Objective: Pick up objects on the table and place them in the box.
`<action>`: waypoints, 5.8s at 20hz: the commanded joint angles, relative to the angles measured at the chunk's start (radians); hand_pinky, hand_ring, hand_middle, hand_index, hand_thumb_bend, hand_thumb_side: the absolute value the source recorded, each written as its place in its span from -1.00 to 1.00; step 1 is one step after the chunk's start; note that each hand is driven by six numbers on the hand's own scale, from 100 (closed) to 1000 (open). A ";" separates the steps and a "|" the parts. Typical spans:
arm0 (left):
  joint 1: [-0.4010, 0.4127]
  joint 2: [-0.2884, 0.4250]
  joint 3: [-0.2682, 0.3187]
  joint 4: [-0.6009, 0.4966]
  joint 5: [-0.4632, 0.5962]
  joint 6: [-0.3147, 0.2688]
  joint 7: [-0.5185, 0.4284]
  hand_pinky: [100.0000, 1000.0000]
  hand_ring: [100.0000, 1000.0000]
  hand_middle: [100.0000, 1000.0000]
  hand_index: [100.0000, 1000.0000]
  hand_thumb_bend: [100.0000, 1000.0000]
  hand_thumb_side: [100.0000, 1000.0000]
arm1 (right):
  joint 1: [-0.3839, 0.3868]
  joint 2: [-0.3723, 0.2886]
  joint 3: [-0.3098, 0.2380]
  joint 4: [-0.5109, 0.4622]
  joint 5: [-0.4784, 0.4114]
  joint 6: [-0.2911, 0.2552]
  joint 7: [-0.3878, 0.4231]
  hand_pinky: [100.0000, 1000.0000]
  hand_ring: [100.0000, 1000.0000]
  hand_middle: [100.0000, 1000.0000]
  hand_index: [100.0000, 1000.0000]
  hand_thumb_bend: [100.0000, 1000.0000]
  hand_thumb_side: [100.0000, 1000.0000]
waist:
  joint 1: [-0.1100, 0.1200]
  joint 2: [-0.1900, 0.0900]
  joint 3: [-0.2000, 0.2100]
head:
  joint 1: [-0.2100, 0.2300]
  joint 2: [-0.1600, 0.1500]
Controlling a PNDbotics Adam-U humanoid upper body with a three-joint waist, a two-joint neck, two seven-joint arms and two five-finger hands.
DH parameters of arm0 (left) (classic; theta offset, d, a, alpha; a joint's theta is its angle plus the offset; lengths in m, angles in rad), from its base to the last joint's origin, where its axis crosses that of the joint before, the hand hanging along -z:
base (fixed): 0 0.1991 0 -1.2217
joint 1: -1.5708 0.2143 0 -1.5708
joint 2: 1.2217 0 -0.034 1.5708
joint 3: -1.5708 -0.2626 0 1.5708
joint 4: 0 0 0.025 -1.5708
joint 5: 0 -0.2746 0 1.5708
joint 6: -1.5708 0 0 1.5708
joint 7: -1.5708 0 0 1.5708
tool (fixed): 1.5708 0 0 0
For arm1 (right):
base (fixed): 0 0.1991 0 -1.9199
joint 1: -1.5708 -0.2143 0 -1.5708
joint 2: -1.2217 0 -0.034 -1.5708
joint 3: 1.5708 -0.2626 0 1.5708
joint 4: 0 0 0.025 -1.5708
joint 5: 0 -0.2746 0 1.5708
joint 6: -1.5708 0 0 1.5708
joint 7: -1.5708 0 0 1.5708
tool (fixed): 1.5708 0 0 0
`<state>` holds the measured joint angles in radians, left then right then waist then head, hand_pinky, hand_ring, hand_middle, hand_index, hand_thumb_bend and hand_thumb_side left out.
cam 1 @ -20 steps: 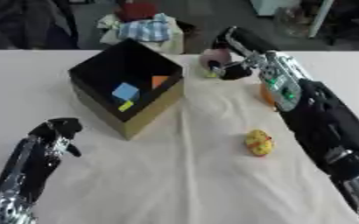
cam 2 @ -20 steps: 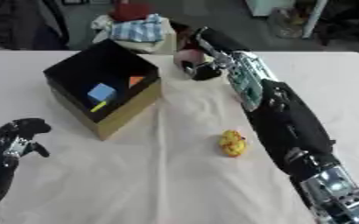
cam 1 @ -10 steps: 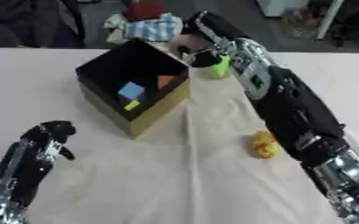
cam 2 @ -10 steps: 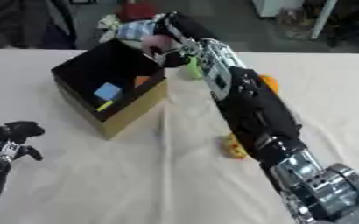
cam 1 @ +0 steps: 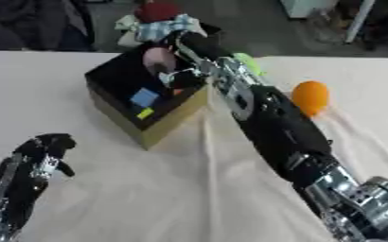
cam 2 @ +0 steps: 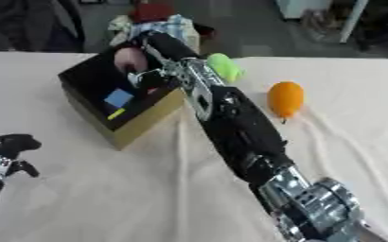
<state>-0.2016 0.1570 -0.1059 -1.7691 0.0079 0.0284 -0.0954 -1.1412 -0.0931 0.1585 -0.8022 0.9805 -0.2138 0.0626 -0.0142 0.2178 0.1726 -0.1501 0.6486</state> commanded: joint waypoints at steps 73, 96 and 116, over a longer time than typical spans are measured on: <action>0.029 0.022 0.066 -0.009 -0.018 -0.002 0.061 -0.26 0.45 0.16 0.34 -0.39 0.16 | 0.516 -0.458 0.141 -0.576 -0.285 -0.022 0.119 0.32 0.08 -0.49 -0.29 -1.00 -1.00 | 0.006 -0.016 -0.193 | 0.072 -0.002; -0.006 0.015 0.018 -0.012 -0.006 -0.003 0.014 -0.27 0.45 0.15 0.33 -0.40 0.16 | 0.000 -0.100 0.038 -0.114 -0.195 -0.026 0.084 0.35 0.11 -0.40 -0.18 -1.00 -1.00 | 0.000 -0.011 -0.008 | -0.013 -0.026; 0.000 0.014 0.030 -0.011 -0.009 -0.001 0.021 -0.26 0.45 0.15 0.33 -0.40 0.16 | 0.001 -0.152 0.011 -0.129 -0.118 -0.015 0.021 0.56 0.60 0.59 0.81 -0.81 -0.44 | -0.006 -0.004 -0.047 | 0.006 -0.030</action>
<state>-0.1968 0.1647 -0.0856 -1.7691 0.0024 0.0284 -0.0805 -1.1176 -0.1999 0.1678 -0.8888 0.8802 -0.2326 0.0752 -0.0144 0.2223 0.1198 -0.1503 0.6274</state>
